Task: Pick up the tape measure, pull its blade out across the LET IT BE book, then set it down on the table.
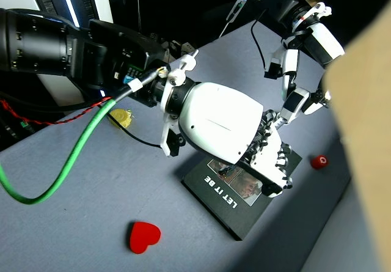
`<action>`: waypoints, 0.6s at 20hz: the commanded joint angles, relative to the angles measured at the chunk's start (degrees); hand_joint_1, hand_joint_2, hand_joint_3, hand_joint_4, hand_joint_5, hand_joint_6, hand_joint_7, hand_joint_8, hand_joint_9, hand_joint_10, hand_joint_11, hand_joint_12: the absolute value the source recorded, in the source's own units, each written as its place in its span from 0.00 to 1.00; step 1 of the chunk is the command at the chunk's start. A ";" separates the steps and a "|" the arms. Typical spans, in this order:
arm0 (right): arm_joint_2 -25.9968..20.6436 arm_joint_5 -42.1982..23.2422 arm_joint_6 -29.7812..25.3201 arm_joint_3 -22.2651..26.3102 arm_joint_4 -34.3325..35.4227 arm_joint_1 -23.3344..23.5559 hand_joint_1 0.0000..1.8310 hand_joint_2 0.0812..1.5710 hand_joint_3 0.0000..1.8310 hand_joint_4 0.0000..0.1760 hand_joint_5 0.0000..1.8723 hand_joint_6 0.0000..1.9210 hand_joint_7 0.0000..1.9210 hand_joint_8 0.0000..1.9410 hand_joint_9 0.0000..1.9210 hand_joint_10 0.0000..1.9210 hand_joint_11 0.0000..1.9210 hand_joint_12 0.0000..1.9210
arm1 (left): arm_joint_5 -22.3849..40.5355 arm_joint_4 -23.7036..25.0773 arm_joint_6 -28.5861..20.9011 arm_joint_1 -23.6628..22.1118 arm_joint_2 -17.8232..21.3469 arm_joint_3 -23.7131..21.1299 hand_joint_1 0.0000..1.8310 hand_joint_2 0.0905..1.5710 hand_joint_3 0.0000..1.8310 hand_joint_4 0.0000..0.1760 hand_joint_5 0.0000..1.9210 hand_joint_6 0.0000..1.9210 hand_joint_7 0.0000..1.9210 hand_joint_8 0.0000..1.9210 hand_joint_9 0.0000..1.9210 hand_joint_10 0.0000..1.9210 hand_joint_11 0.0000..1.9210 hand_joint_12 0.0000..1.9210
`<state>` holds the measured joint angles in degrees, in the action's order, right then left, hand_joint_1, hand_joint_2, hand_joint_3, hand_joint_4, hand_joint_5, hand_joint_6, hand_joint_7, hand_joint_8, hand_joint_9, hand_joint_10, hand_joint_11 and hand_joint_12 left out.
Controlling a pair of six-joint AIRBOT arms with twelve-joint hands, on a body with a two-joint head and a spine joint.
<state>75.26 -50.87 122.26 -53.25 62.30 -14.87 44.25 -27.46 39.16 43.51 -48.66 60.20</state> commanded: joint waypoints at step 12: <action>0.01 -4.03 -0.03 -1.14 -5.95 -0.53 0.50 0.69 0.00 0.00 0.40 0.01 0.42 0.00 0.38 0.05 0.13 0.63 | 7.78 1.02 -0.68 -0.25 0.34 0.35 0.76 0.64 0.00 0.00 0.58 0.28 0.62 0.35 0.53 0.57 0.43 0.52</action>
<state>75.42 -51.11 122.23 -54.33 60.84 -15.68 44.51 -27.27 39.16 43.75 -48.66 60.20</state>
